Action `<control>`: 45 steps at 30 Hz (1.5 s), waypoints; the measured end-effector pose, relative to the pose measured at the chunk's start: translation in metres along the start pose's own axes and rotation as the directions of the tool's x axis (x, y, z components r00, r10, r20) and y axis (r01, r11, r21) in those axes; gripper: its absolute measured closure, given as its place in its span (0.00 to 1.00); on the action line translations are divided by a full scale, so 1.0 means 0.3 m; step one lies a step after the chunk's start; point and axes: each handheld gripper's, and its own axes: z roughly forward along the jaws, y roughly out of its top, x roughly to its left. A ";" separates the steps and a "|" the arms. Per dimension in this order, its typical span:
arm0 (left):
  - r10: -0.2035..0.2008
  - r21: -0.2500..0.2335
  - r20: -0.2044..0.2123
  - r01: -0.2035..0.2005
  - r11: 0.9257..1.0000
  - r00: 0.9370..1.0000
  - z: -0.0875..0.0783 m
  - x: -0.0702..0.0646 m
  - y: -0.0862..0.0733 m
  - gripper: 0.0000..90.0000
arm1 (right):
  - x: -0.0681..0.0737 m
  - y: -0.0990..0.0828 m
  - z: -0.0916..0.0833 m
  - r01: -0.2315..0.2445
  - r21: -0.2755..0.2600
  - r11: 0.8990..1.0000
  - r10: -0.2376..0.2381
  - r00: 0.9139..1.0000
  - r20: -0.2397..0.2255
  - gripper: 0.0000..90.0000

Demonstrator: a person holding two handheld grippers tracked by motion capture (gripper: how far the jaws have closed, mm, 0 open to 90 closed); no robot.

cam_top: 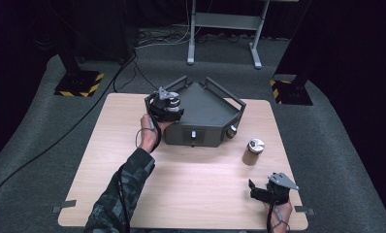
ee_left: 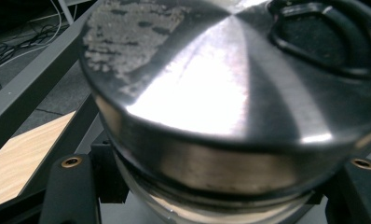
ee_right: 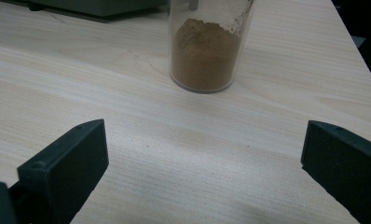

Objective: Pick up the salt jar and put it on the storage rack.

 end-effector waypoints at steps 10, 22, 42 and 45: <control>0.000 0.001 -0.003 0.000 1.000 1.000 0.000 -0.003 0.001 0.35 | 0.000 0.000 0.000 0.001 0.000 1.000 -0.001 1.000 -0.001 0.00; 0.002 0.022 0.001 -0.002 1.000 1.000 -0.008 -0.006 0.023 0.24 | -0.002 0.000 0.000 -0.001 0.001 1.000 0.001 1.000 -0.002 0.00; 0.056 0.048 -0.046 -0.054 0.997 0.997 -0.167 -0.045 -0.033 0.00 | -0.003 -0.002 -0.001 -0.003 -0.004 1.000 0.003 1.000 -0.003 0.00; 0.055 0.046 -0.064 -0.052 0.998 0.996 -0.203 -0.054 -0.083 0.00 | -0.004 -0.002 -0.001 -0.004 -0.004 1.000 0.004 1.000 -0.004 0.00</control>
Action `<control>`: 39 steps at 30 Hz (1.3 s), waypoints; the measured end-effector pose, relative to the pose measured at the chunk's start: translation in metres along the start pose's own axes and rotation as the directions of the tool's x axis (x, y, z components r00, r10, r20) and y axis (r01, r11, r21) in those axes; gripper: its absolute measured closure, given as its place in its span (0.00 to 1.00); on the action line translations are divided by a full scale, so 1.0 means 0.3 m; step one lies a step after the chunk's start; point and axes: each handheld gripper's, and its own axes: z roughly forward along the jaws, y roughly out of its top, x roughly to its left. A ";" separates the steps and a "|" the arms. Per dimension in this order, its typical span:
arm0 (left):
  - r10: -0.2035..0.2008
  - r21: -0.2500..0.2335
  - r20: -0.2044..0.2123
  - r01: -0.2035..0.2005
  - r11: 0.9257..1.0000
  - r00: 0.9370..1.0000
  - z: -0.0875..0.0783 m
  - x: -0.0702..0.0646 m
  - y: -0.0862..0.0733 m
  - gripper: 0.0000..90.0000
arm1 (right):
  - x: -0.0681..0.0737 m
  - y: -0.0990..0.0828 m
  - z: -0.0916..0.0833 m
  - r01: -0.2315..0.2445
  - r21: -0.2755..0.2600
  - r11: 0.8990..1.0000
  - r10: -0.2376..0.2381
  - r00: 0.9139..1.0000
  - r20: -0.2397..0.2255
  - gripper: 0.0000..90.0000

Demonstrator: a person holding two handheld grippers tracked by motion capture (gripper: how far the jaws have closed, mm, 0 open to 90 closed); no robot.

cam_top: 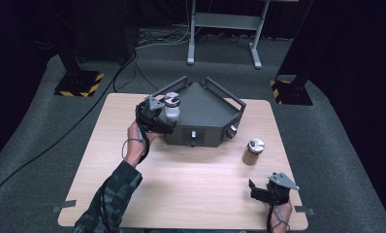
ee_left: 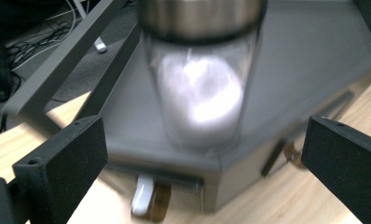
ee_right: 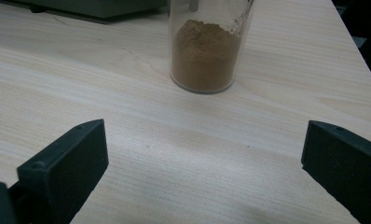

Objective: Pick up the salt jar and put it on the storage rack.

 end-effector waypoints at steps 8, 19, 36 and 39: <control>-0.050 0.017 -0.004 0.050 0.999 0.999 -0.070 -0.030 -0.247 0.00 | 0.003 0.001 0.000 0.004 0.001 1.000 -0.004 1.000 0.002 0.00; -0.120 0.106 -0.068 0.127 0.986 0.990 -0.118 -0.060 -0.491 0.00 | 0.008 0.003 0.001 0.011 0.005 1.000 -0.011 1.000 0.008 0.00; -0.170 0.202 -0.068 0.180 0.963 0.983 -0.112 -0.023 -0.536 0.00 | 0.010 0.001 0.001 0.012 0.002 1.000 -0.012 1.000 0.010 0.00; -0.169 0.202 -0.068 0.179 0.963 0.983 -0.111 -0.023 -0.536 0.00 | 0.010 0.000 0.000 0.009 0.000 1.000 -0.009 1.000 0.011 0.00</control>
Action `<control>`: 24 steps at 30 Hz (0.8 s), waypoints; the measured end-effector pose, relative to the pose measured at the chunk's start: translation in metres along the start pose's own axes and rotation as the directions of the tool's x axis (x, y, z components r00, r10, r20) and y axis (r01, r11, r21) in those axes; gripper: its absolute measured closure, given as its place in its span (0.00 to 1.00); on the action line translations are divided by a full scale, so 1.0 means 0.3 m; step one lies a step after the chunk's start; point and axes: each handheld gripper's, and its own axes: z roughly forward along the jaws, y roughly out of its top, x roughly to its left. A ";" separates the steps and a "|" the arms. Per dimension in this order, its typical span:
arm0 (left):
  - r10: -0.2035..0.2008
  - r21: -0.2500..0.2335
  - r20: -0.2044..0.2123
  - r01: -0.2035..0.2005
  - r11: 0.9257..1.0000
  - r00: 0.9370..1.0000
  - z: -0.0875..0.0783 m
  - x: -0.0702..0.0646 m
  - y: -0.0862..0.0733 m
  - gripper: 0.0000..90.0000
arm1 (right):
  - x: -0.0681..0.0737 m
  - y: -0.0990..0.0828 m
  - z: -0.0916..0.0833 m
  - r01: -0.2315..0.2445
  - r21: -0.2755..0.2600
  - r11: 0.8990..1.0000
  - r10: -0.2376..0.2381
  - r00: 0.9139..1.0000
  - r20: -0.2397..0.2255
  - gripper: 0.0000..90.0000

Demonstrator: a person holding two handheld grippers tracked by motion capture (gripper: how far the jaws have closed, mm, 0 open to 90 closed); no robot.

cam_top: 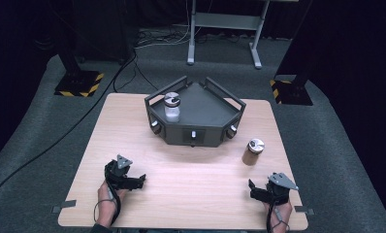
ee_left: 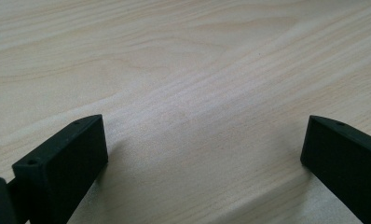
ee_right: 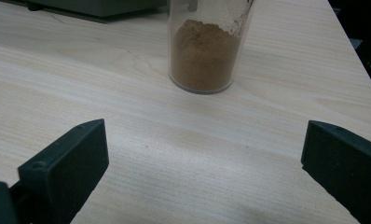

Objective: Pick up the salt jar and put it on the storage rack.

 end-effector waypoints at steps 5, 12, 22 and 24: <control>-0.001 0.002 0.000 0.001 1.000 1.000 0.001 0.000 0.002 0.00 | 0.001 0.002 0.001 0.001 0.004 1.000 -0.001 1.000 0.002 0.00; -0.001 0.002 -0.001 0.001 1.000 1.000 0.001 0.000 0.003 0.00 | 0.003 0.004 0.002 0.001 0.006 1.000 -0.001 1.000 0.006 0.00; -0.002 0.001 -0.002 0.002 1.000 1.000 0.002 -0.001 0.003 0.00 | 0.008 0.007 0.004 0.005 0.011 1.000 -0.005 1.000 0.011 0.00; -0.003 0.001 -0.003 0.003 1.000 1.000 0.002 -0.001 0.002 0.00 | 0.008 0.007 0.004 0.006 0.011 1.000 -0.006 1.000 0.012 0.00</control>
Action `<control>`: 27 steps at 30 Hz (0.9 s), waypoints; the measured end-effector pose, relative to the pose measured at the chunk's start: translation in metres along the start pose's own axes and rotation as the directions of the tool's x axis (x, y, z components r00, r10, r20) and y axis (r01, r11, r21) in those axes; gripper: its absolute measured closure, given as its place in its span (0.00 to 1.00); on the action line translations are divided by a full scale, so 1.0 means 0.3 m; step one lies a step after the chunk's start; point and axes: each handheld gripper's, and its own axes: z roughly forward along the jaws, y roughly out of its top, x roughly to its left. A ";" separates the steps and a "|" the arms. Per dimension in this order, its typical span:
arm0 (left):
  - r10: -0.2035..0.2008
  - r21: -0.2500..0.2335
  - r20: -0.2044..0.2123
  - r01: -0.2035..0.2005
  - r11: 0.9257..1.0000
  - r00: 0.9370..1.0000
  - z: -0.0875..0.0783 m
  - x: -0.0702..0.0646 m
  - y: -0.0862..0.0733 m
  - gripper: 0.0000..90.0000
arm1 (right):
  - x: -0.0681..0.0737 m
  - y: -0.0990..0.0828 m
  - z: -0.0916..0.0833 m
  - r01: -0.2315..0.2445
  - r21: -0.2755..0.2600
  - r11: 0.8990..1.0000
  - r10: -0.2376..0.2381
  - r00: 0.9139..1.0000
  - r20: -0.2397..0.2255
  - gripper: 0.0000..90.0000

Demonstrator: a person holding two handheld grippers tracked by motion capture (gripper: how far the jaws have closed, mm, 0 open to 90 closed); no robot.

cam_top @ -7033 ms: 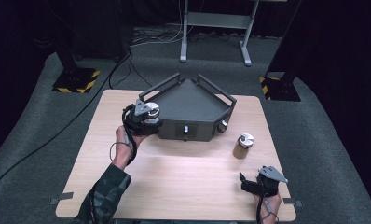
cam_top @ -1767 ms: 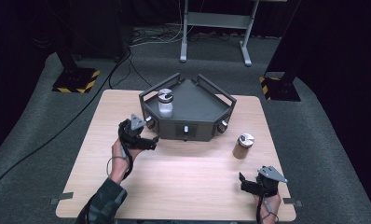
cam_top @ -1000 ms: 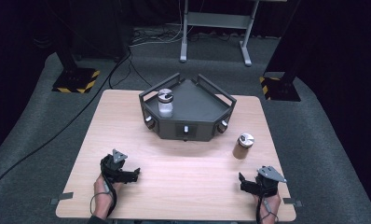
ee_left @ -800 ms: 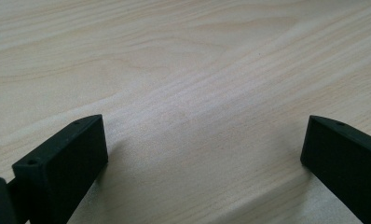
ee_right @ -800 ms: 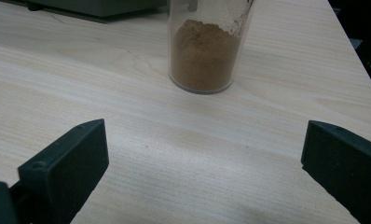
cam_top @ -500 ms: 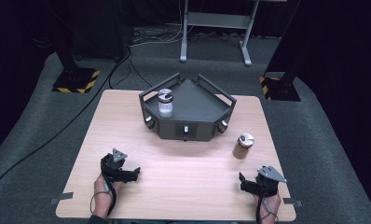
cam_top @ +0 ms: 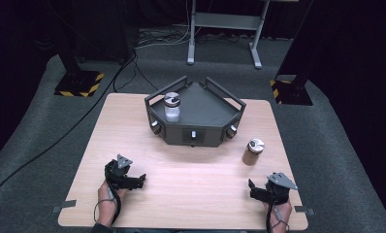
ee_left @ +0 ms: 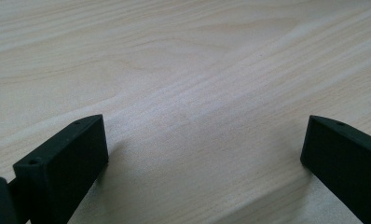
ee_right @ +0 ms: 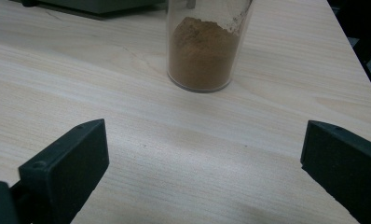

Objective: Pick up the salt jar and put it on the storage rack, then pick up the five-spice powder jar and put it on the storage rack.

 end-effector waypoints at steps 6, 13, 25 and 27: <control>0.000 0.000 -0.001 0.000 1.000 1.000 0.000 -0.001 0.000 0.00 | -0.001 -0.001 0.000 -0.001 -0.001 1.000 0.001 1.000 -0.002 0.00; 0.001 0.000 -0.002 -0.001 1.000 1.000 0.000 -0.002 0.000 0.00 | 0.000 -0.001 -0.001 0.000 -0.001 1.000 0.000 1.000 -0.001 0.00; 0.000 0.001 -0.003 0.000 1.000 1.000 -0.001 -0.002 0.001 0.00 | 0.008 0.014 0.006 0.005 0.025 1.000 -0.005 1.000 0.008 0.00; 0.000 0.001 -0.003 0.000 1.000 1.000 -0.001 -0.002 0.001 0.00 | 0.008 0.019 0.009 0.005 0.032 0.999 -0.006 1.000 0.009 0.00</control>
